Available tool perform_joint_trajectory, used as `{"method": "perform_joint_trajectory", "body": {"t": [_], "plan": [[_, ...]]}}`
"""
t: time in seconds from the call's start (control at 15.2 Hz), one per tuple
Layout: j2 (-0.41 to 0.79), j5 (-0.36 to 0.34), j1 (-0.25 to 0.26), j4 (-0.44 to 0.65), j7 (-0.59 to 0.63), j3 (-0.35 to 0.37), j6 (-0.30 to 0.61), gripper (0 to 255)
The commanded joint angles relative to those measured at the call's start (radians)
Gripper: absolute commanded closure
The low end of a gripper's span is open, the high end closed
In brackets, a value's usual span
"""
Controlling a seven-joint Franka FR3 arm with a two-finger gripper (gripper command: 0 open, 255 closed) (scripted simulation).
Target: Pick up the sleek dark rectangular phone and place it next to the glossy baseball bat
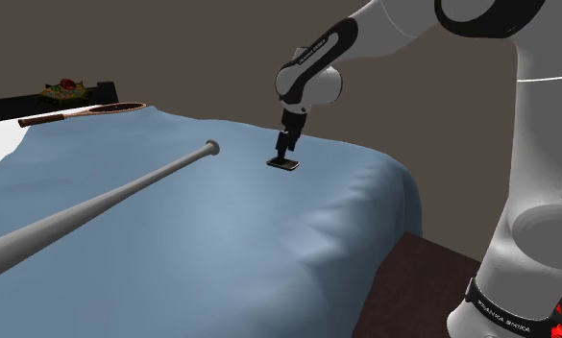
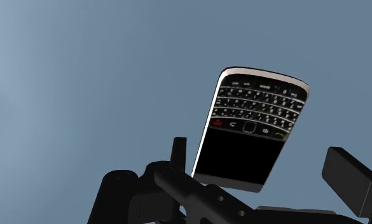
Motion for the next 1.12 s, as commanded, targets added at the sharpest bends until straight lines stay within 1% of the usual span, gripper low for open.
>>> {"method": "perform_joint_trajectory", "body": {"t": [0.0,0.33,0.79,0.86,1.06], "plan": [[0.027,0.009,-0.001,0.01,-0.005,0.005,0.018,0],[0.074,0.028,-0.004,0.012,-0.017,0.013,0.061,0],[0.074,0.027,-0.004,0.012,-0.017,0.013,0.061,0],[0.074,0.027,-0.004,0.012,-0.017,0.013,0.061,255],[0.073,0.027,-0.004,0.011,-0.017,0.013,0.062,255]]}}
